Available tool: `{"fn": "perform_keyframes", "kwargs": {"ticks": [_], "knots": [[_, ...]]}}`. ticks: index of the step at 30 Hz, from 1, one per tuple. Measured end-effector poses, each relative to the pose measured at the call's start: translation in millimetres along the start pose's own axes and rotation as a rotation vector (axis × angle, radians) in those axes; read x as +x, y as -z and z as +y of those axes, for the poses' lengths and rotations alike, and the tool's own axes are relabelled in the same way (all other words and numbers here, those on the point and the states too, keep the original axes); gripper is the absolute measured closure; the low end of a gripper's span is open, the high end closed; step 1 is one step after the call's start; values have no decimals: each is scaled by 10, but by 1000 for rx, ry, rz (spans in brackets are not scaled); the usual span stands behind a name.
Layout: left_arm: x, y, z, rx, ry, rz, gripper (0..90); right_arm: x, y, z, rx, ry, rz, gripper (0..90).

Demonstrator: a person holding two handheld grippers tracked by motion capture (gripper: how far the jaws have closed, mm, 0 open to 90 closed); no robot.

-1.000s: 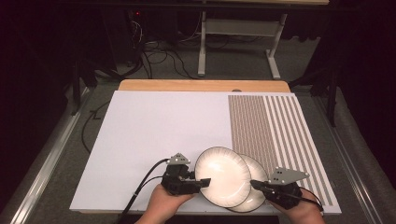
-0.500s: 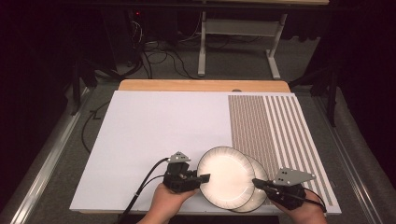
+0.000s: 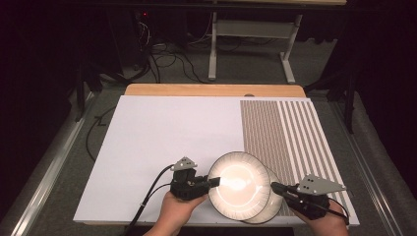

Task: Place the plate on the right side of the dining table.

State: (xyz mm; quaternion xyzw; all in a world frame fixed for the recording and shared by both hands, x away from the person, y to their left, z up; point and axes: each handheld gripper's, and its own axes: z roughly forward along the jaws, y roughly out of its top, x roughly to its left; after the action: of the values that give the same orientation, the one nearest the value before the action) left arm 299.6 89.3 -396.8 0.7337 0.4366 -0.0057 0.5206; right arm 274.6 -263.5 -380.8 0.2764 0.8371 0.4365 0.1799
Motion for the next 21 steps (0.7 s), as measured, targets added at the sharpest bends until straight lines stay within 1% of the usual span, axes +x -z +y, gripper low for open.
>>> {"fn": "perform_keyframes", "kwargs": {"ticks": [5, 8, 10, 13, 15, 16, 17, 19, 21], "knots": [[22, 71, 46, -51, -9, 4, 783, -53, 49, -8, -24, -23, -31, 846], [53, 115, 72, -80, -14, 9, 795, -92, 77, -14, -37, -51, -46, 808], [77, 145, 90, -96, -20, 19, 799, -125, 99, -19, -50, -69, -54, 794], [116, 182, 116, -119, -29, 42, 801, -173, 134, -32, -63, -102, -75, 745], [148, 202, 134, -129, -29, 59, 801, -200, 160, -41, -80, -113, -103, 705], [162, 211, 143, -139, -31, 66, 802, -209, 174, -45, -88, -130, -118, 683], [177, 221, 154, -144, -34, 74, 801, -226, 190, -50, -95, -133, -134, 659], [202, 240, 175, -160, -42, 88, 802, -246, 222, -57, -108, -162, -157, 632], [220, 260, 196, -176, -52, 104, 803, -274, 247, -65, -124, -167, -179, 595]]}}
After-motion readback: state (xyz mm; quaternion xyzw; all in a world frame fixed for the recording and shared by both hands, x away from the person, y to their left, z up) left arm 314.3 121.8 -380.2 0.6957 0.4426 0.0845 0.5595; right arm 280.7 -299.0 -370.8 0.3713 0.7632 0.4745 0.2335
